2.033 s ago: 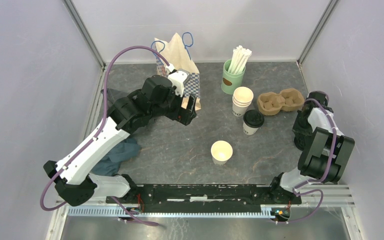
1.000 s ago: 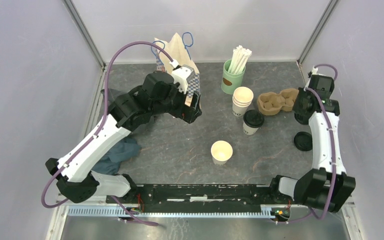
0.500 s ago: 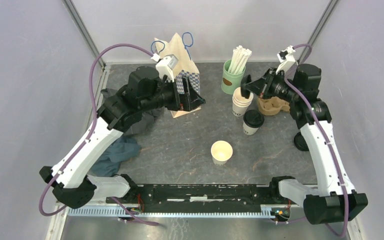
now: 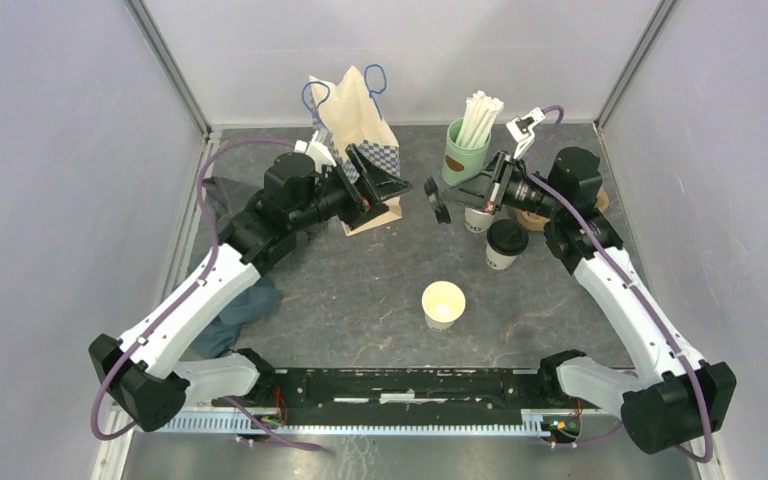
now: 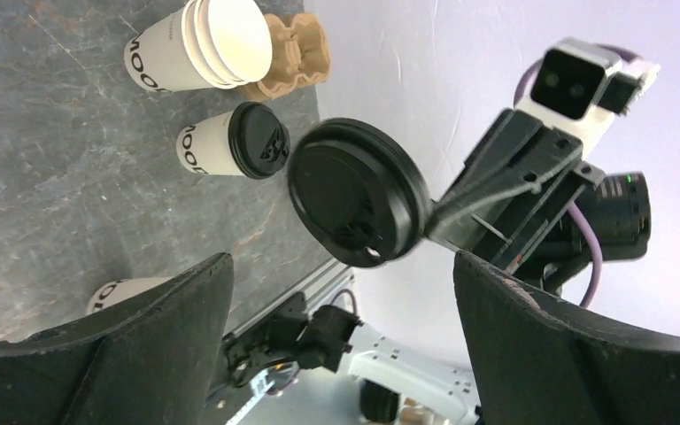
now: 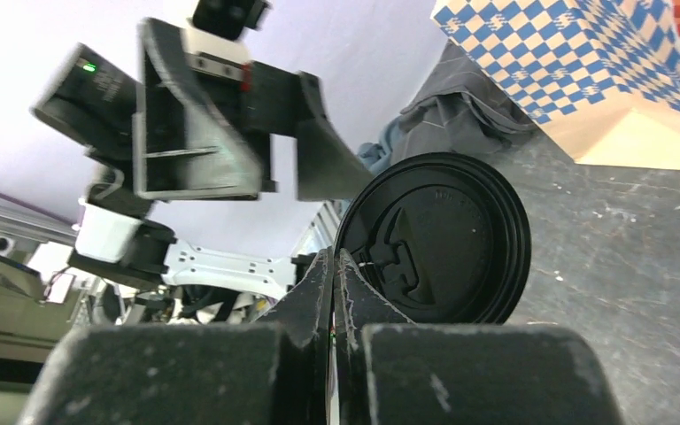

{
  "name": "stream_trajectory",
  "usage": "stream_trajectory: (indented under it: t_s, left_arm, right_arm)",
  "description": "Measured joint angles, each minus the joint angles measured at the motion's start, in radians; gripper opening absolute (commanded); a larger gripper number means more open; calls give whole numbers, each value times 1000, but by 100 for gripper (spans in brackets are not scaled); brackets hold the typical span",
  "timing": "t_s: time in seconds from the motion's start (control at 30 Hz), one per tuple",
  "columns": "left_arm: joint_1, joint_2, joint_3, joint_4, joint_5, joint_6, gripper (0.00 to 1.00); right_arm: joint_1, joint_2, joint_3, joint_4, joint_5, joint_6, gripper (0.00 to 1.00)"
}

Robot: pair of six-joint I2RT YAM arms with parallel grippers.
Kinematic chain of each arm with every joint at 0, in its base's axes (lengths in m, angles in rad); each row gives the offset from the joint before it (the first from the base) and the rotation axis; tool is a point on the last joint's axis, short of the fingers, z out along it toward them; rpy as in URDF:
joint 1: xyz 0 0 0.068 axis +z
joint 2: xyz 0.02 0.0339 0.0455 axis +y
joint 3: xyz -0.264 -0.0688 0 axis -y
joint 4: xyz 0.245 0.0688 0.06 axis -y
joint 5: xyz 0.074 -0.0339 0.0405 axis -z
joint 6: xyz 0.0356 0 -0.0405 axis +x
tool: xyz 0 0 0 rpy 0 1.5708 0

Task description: Pack the takeout coffee

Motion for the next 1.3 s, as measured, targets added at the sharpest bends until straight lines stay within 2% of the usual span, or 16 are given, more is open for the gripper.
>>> stream_trajectory:
  t_s: [0.23,0.5,0.6,0.67,0.77,0.93,1.03,1.17,1.3]
  left_arm:
    - [20,-19,-234,268,5,-213,99]
    - [20,-64,-346,378,-2,-284,100]
    - [21,-106,-352,348,-14,-280,100]
    - [23,-128,-340,291,-26,-254,100]
    - [27,-110,-286,187,-23,-175,90]
    - [-19,58,-141,-23,-61,34,82]
    - [-100,162,-88,-116,-138,124,71]
    - [-171,283,-83,-135,-205,172,62]
    - [-182,434,-82,-110,-254,206,57]
  right_arm:
    - [33,51,0,70,0,108,0]
    - [82,92,0,69,2,124,0]
    - [95,103,18,-6,19,52,0]
    - [101,132,73,-141,54,-56,0]
    - [100,166,138,-307,125,-217,9]
    - [100,177,229,-592,303,-462,29]
    - [100,175,288,-719,422,-574,41]
    - [99,150,308,-815,544,-671,48]
    - [98,117,304,-871,603,-713,50]
